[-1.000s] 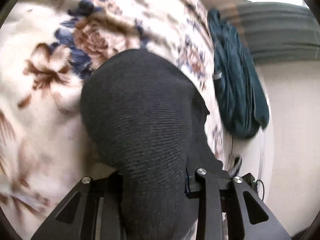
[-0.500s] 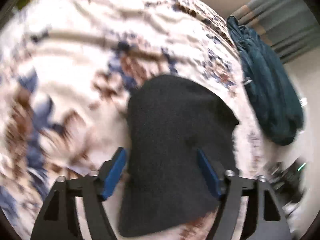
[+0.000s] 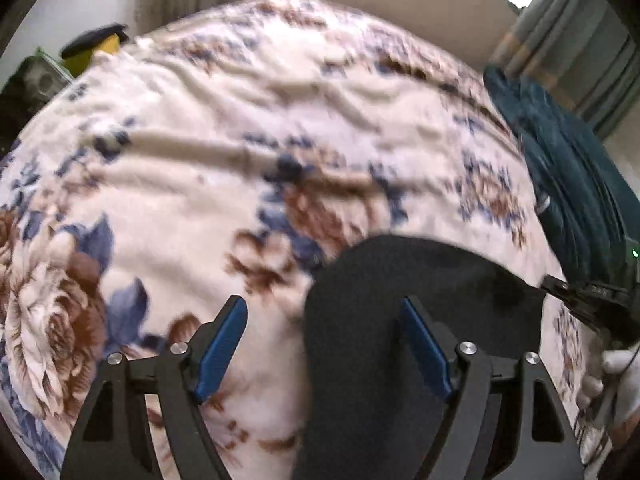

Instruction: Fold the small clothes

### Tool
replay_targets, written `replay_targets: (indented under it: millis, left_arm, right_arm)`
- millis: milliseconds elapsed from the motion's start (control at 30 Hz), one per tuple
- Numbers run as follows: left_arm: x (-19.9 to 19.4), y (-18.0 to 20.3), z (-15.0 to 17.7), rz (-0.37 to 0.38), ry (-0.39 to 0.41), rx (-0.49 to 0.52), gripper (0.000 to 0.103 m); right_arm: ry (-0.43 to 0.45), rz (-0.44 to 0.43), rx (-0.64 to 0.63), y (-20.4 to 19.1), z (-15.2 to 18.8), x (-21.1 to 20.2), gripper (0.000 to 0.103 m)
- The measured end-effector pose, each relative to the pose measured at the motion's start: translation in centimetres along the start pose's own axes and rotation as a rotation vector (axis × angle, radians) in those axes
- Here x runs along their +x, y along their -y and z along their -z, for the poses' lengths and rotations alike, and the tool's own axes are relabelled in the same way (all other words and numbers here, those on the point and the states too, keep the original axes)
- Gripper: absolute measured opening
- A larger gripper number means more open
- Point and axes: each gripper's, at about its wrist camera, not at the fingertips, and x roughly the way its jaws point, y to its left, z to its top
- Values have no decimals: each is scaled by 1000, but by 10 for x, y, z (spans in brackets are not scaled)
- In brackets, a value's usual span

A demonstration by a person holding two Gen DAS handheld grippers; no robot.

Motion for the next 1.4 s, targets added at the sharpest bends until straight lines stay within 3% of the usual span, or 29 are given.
replay_targets:
  millis: [67,200,500,567,633,733,767,833,867,900,1000,1067,1100,1133,1167,1267,1400]
  left_arm:
    - [2,-6,-2,16,-9,-19,77]
    - [15,-21,-7,54,-99,-71,77]
    - [19,-16,-16,76,-129,-41,77]
    - [24,-6,-25,66,-134,7,77]
    - [31,10,-38,58,-148,96,77]
    - [45,31,-50,-1,-173,198,77]
    - [49,39,-52,-23,-172,240,77]
    - [56,51,-52,-47,-184,295,77]
    - [59,52,-51,-58,-191,301,77]
    - [61,53,-50,-56,-197,300,77]
    - [61,51,-46,-57,-194,282,77]
    - [61,48,-45,-51,-193,262,77]
    - [61,47,-45,-49,-194,251,77]
    - [61,45,-45,-47,-196,238,77]
    - [61,45,-45,-46,-197,232,77]
    - [55,43,-46,-52,-194,210,77]
    - [47,35,-44,-54,-193,178,77]
  right_arm:
    - [52,-8,35,3,-4,-12,3]
    - [15,-59,60,10,-8,-18,3]
    - [86,18,39,13,-10,-27,1]
    - [126,37,64,17,-17,-34,1]
    - [110,-14,71,20,-28,-35,1]
    - [-30,-71,85,25,-37,-21,2]
    - [-80,-56,63,25,-36,-14,4]
    - [-135,-45,22,24,-30,-5,23]
    - [-176,-46,13,24,-25,3,46]
    - [-202,-54,14,25,-21,9,56]
    - [-235,-70,1,23,-9,23,57]
    - [-239,-78,-18,19,-1,29,56]
    - [-227,-77,-33,16,1,30,49]
    - [-200,-69,-54,13,4,29,35]
    - [-173,-37,-78,8,6,27,5]
    - [-67,5,-91,1,7,10,4]
    - [-9,37,-44,7,-2,-5,3]
